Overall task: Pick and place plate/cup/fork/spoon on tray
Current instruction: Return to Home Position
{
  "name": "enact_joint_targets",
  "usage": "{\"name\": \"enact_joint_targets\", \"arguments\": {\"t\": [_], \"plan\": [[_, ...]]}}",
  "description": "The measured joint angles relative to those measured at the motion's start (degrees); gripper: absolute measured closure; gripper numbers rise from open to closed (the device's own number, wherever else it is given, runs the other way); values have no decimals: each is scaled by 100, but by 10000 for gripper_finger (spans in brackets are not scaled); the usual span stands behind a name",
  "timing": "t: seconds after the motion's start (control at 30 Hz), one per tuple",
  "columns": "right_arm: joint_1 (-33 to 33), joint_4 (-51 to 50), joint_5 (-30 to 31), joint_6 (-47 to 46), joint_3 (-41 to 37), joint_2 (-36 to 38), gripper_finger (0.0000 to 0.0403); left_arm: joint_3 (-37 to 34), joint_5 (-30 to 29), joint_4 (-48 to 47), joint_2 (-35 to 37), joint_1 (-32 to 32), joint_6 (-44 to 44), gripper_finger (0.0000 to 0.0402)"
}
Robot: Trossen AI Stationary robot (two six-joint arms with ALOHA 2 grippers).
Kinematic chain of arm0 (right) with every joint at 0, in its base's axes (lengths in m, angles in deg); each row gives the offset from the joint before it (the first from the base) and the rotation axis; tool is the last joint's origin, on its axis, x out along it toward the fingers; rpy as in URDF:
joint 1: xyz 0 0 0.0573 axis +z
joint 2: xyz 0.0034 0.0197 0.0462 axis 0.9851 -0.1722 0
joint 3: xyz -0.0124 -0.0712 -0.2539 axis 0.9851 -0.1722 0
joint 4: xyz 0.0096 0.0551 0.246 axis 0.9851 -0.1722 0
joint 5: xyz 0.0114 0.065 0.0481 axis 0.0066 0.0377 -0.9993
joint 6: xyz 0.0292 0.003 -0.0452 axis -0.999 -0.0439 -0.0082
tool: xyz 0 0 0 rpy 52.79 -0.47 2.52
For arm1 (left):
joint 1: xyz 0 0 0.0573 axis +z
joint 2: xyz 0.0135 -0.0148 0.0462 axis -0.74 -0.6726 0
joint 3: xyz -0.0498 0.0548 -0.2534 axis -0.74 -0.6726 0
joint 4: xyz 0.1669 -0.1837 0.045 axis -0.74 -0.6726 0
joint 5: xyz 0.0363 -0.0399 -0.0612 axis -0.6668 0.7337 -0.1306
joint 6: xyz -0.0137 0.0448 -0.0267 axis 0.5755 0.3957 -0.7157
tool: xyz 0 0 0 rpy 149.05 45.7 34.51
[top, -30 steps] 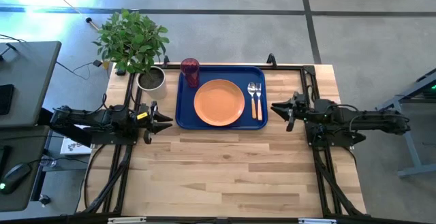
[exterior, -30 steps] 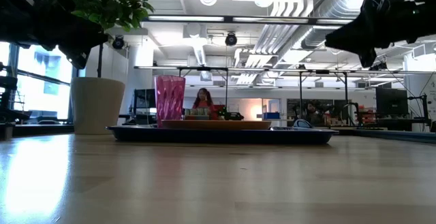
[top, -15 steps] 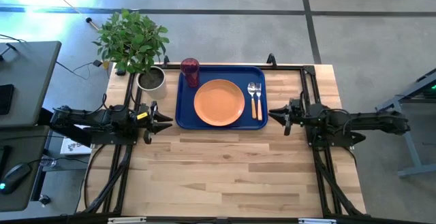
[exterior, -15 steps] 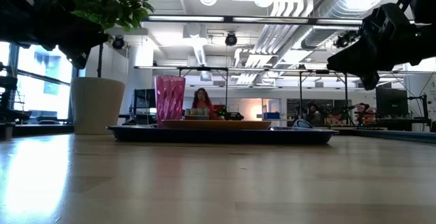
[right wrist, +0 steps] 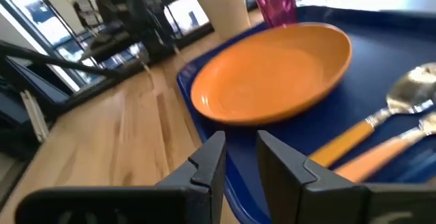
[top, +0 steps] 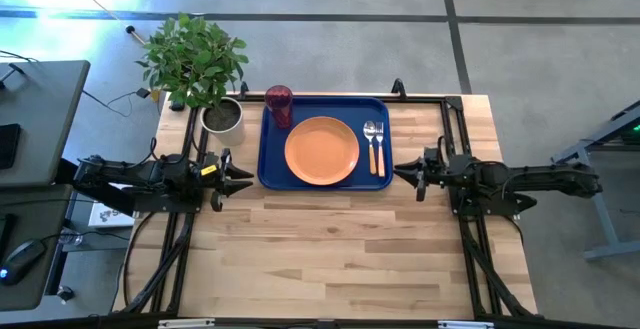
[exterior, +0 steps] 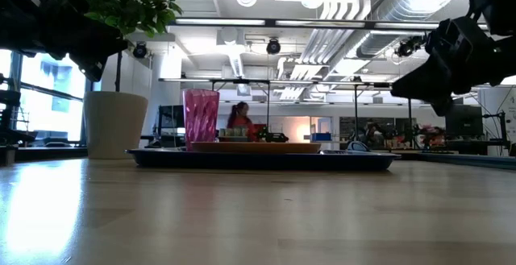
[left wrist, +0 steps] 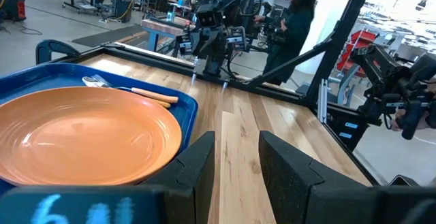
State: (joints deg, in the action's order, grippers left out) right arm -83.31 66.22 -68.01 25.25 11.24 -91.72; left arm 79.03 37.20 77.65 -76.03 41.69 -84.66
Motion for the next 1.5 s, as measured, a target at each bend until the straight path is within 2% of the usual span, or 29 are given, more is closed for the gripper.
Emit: {"name": "enact_joint_targets", "arguments": {"t": [0.1, 1.5], "plan": [[0, -266, 1, -11, 0, -2, 327, 0, 0, 1, 0, 0, 0, 296], [0, -265, -99, -11, -4, 0, 327, 0, -2, 0, 0, 0, 2, 296]]}}
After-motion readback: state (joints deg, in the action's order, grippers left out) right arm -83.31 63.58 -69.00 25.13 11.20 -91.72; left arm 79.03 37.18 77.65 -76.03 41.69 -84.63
